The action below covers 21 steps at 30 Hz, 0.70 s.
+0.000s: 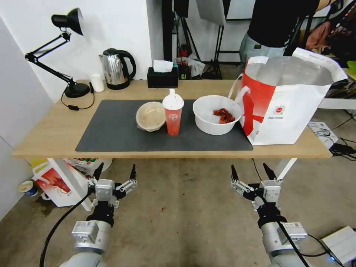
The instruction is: Pick up the trash from the table and place it into the takeout bag.
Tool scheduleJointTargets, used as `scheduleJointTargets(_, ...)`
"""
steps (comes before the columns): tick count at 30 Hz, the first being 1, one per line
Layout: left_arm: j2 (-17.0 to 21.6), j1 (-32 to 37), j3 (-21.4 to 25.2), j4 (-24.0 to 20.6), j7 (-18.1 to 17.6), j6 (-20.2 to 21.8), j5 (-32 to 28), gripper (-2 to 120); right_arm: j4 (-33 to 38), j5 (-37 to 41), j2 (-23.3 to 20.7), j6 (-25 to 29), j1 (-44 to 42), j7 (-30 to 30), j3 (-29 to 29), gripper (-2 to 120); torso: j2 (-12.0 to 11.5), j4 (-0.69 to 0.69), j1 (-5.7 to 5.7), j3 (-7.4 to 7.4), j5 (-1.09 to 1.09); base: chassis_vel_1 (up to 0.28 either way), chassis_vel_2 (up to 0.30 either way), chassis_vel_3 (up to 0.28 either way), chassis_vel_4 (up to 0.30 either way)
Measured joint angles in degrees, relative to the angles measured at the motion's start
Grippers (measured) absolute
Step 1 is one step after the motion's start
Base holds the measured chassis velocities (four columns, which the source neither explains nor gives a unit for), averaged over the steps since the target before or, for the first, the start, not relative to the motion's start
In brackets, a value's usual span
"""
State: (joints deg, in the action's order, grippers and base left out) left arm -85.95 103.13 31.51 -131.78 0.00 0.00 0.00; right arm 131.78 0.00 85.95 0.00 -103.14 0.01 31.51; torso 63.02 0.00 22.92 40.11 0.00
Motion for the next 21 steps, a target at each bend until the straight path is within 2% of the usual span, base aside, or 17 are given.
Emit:
scheduleJointTargets(14, 0.0, 0.0, 0.0, 0.0, 0.0, 0.0, 0.0, 100, 0.0, 0.0, -0.2, 0.2, 0.2, 0.1, -0.2, 100, 0.0, 0.0, 0.0, 0.0, 0.0, 0.0, 0.0, 0.0, 0.0)
scheduleJointTargets(17, 0.0, 0.0, 0.0, 0.0, 0.0, 0.0, 0.0, 100, -0.2, -0.5, -1.9, 2.5, 1.7, 1.3, -1.9, 100, 0.0, -0.02, 0.0, 0.0, -0.01, 0.0, 0.0, 0.0, 0.0)
scheduleJointTargets(19, 0.0, 0.0, 0.0, 0.0, 0.0, 0.0, 0.0, 100, -0.6, -1.3, -4.4, 5.8, 3.9, 2.9, -4.4, 100, 0.0, 0.0, 0.0, 0.0, 0.01, 0.0, 0.0, 0.0, 0.0)
scheduleJointTargets(21, 0.0, 0.0, 0.0, 0.0, 0.0, 0.0, 0.0, 100, -1.2, -2.7, -8.6, 11.6, 7.7, 5.8, -8.7, 100, 0.0, 0.01, 0.0, 0.0, 0.01, 0.0, 0.0, 0.0, 0.0)
